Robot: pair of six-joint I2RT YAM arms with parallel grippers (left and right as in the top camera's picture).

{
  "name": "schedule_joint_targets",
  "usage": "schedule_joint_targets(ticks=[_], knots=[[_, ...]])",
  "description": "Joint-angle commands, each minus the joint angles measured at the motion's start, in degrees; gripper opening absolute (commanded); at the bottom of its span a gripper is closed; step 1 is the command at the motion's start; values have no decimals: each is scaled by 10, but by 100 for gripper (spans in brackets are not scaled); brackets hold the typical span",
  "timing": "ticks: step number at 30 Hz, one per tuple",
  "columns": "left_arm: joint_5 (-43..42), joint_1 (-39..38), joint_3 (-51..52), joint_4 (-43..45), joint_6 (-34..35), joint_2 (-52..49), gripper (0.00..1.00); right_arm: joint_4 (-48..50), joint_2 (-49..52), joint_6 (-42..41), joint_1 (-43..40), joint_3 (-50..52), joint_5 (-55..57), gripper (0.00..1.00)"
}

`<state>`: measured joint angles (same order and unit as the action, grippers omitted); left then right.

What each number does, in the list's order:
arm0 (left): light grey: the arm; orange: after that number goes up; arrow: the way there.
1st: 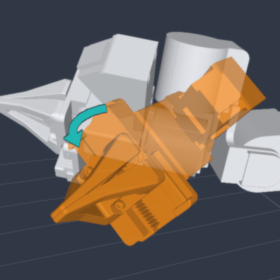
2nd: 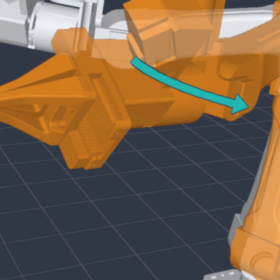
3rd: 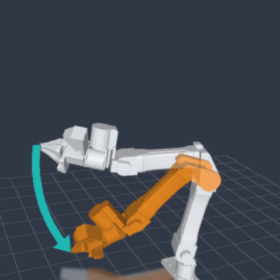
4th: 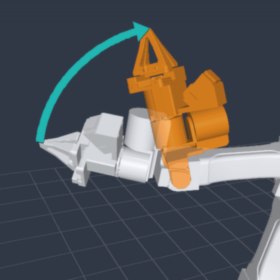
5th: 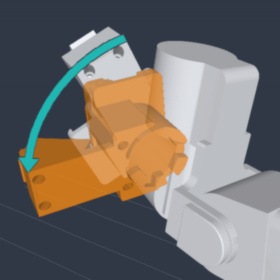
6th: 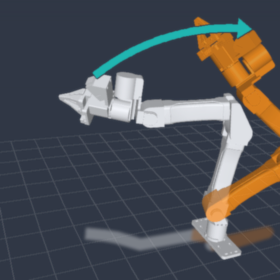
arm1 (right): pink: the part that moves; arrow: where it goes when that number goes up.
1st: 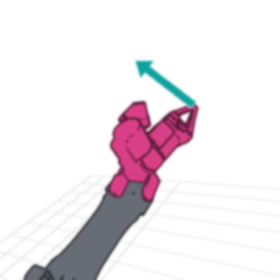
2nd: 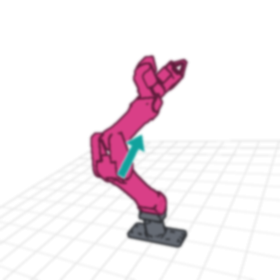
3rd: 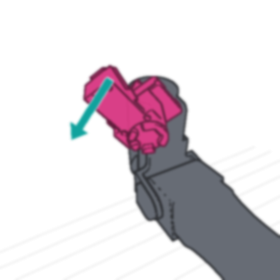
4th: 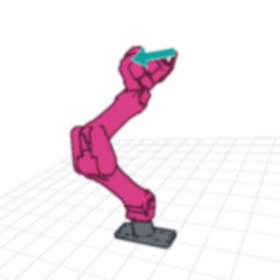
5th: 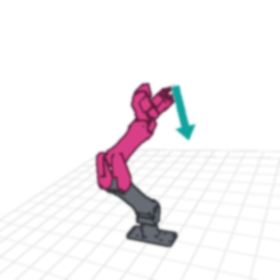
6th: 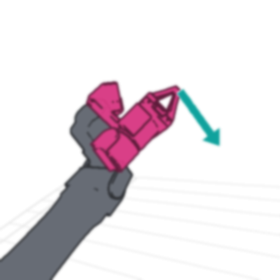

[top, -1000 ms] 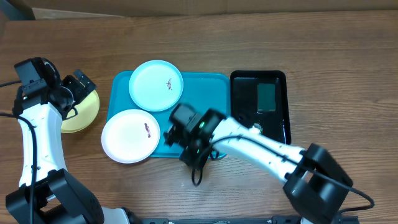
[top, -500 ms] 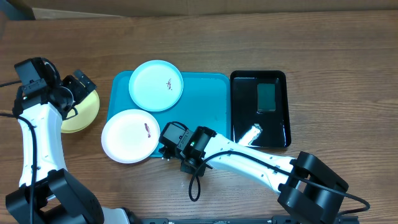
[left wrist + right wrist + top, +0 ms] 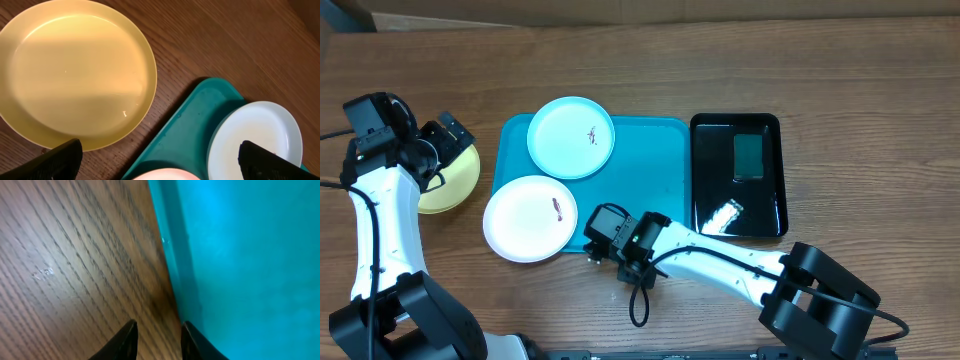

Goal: Clean dirty plates on tray and stack at the side

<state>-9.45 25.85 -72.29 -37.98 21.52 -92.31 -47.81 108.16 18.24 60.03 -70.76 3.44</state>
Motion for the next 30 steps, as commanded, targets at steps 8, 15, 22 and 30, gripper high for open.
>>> schedule_joint_targets(ticks=[8,15,22,30], knots=[[-6,-4,-2,0,8,-3,100,14,-17,14,0,3,6,21],[-6,-4,-2,0,8,-3,100,13,-16,18,0,3,6,31],[-6,-4,-2,0,8,-3,100,19,-16,30,-7,3,6,26],[-6,-4,-2,0,8,-3,100,21,-16,30,-10,3,5,25]])
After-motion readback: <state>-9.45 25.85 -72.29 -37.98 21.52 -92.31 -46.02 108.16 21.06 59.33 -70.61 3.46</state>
